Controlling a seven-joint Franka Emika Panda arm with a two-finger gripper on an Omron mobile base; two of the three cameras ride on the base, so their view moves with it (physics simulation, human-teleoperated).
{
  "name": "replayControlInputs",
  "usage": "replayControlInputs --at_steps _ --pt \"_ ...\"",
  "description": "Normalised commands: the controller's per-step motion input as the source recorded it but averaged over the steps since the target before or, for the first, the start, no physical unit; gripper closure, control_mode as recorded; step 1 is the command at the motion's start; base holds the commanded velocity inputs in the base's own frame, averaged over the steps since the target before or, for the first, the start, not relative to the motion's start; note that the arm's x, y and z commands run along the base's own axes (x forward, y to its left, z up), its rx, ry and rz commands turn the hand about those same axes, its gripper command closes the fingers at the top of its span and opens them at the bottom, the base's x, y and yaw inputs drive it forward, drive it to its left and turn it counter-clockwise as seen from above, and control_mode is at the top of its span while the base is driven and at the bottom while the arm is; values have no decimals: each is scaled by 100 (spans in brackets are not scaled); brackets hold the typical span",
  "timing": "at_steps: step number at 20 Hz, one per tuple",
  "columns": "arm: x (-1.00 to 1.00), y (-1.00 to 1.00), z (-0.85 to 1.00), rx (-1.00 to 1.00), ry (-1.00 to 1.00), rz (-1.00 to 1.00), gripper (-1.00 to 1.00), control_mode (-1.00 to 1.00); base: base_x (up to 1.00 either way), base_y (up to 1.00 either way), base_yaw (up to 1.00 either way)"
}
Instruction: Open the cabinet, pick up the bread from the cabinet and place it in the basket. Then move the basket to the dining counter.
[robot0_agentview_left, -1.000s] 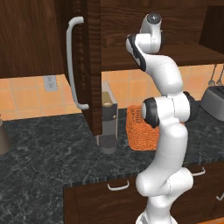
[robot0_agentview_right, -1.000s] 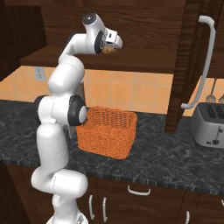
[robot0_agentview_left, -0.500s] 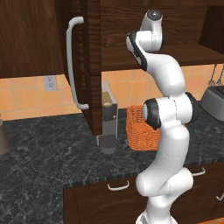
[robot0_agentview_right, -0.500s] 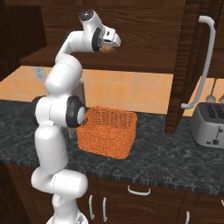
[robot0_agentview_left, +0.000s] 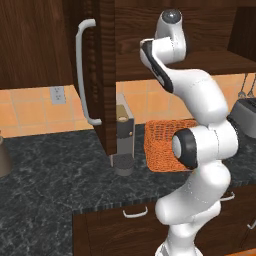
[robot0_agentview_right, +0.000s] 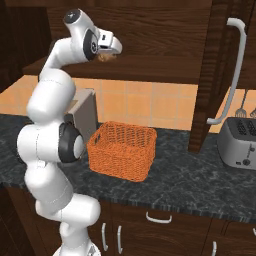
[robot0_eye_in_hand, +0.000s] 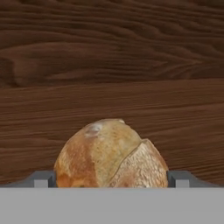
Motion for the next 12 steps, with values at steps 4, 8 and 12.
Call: replayControlInputs --at_steps 4,8,12 --pt "-100 36 0 0 0 0 100 -100 0 0 0" --pt "-100 17 -8 0 3 0 100 -100 0 0 0" --pt "-100 0 -48 0 2 0 100 -100 0 0 0"
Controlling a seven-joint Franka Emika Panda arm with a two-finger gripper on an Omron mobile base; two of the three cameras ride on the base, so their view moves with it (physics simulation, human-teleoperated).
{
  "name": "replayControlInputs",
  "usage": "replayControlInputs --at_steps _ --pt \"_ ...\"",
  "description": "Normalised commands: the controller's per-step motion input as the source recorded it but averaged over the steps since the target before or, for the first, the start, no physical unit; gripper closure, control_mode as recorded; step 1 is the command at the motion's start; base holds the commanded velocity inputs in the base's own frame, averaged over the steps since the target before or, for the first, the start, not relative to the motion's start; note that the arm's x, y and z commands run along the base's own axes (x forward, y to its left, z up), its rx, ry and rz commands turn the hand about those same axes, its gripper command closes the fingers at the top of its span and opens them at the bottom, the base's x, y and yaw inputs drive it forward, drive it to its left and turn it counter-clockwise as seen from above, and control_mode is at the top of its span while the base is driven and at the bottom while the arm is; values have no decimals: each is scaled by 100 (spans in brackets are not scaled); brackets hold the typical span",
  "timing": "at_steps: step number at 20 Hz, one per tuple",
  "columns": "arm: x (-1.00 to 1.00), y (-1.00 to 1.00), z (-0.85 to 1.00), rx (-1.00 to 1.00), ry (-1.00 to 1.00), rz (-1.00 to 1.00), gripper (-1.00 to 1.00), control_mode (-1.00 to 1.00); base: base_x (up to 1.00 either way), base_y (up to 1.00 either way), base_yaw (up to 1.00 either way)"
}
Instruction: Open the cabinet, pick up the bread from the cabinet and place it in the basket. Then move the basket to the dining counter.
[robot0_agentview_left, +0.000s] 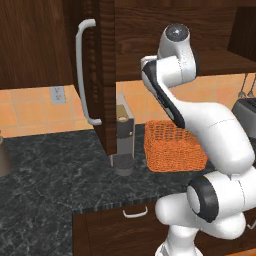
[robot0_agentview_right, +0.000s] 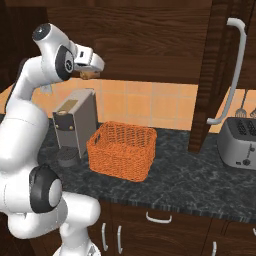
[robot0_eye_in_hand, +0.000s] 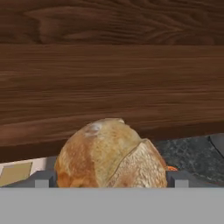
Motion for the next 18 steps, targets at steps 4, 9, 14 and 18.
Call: replayControlInputs --at_steps 4,9,14,18 --pt "-92 -18 -78 0 3 0 100 -100 0 0 0" --pt "-15 -62 -98 0 5 1 100 -100 0 0 0" --pt "45 -68 -98 1 8 4 100 -100 0 0 0" --pt "66 -47 -75 0 5 3 100 -100 0 0 0"
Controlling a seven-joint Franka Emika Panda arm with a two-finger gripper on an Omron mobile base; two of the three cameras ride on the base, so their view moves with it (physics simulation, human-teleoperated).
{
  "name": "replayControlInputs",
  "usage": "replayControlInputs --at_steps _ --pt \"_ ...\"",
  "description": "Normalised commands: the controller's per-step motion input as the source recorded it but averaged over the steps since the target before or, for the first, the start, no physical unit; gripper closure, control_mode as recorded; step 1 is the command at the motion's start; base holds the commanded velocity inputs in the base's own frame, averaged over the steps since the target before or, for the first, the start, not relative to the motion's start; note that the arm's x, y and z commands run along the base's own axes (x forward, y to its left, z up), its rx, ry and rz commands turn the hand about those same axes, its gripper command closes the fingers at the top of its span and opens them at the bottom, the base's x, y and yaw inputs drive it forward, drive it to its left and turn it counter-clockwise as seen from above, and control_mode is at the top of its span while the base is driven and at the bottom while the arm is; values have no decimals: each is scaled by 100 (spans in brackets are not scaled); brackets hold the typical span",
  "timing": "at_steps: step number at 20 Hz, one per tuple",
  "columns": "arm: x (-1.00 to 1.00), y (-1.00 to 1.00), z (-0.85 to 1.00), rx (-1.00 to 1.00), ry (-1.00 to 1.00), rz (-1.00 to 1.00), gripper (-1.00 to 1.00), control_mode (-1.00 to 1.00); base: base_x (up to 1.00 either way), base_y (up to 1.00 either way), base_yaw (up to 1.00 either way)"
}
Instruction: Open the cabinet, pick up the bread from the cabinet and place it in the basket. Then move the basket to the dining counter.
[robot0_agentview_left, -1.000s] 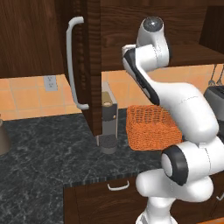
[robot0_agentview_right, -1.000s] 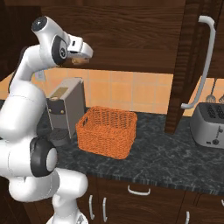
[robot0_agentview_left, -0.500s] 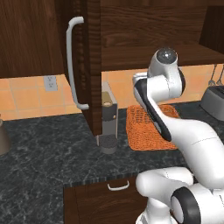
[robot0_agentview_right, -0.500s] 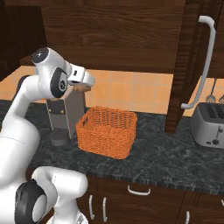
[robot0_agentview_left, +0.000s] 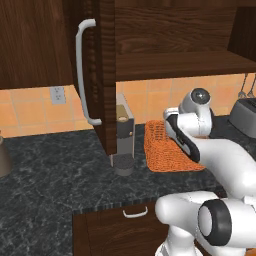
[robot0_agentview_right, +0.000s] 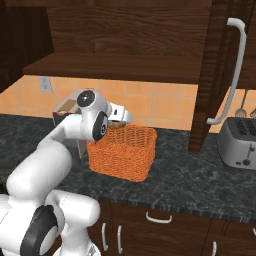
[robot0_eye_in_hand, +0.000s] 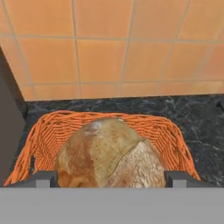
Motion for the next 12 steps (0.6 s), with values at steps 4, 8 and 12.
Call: replayControlInputs --at_steps 4,8,12 --pt "52 -18 -67 0 5 2 100 -100 0 0 0" --pt "40 -2 -59 0 5 0 100 -100 0 0 0" --pt "1 0 -48 0 3 0 100 -100 0 0 0"
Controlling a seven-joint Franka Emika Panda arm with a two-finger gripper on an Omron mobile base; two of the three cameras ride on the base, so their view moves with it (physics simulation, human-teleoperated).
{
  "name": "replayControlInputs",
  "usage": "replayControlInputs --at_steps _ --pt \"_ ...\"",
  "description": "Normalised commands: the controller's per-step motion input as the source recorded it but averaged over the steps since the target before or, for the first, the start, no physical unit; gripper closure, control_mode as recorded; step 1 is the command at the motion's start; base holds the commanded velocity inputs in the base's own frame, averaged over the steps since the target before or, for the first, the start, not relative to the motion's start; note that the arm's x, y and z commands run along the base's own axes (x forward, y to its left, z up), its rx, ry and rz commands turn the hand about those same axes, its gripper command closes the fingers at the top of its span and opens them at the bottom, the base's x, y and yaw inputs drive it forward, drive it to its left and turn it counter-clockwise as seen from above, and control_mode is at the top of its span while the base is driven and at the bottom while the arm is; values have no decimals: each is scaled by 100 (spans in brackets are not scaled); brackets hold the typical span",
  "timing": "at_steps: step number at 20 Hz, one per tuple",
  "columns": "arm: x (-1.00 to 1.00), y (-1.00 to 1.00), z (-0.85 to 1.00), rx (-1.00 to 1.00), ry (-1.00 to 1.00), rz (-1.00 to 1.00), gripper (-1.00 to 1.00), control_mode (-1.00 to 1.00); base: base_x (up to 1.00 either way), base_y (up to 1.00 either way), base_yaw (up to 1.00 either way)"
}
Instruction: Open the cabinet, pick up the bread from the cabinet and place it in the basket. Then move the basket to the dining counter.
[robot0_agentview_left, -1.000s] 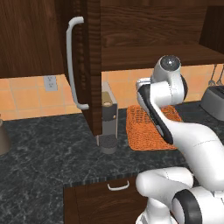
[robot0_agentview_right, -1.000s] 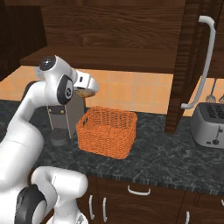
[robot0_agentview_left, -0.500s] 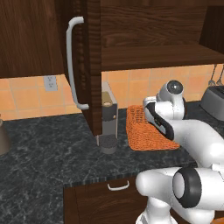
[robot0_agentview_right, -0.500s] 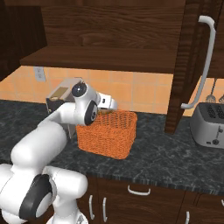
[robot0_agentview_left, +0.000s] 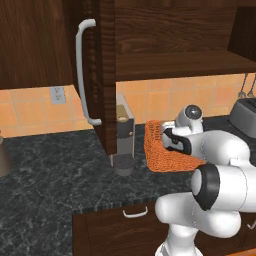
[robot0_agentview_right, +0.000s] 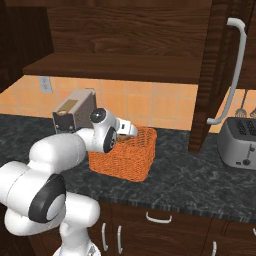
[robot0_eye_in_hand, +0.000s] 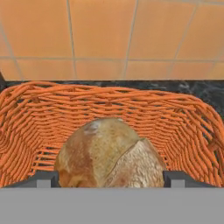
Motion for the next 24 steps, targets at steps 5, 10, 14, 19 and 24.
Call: replayControlInputs --at_steps 5,10,14,19,24 --pt "22 0 -56 0 10 0 100 -100 0 0 0" --pt "24 0 -47 0 9 0 100 -100 0 0 0" --pt "15 0 -44 0 5 0 100 -100 0 0 0" --pt "6 0 -35 0 2 0 100 -100 0 0 0" --pt "0 0 -11 0 0 0 -100 -100 0 0 0"
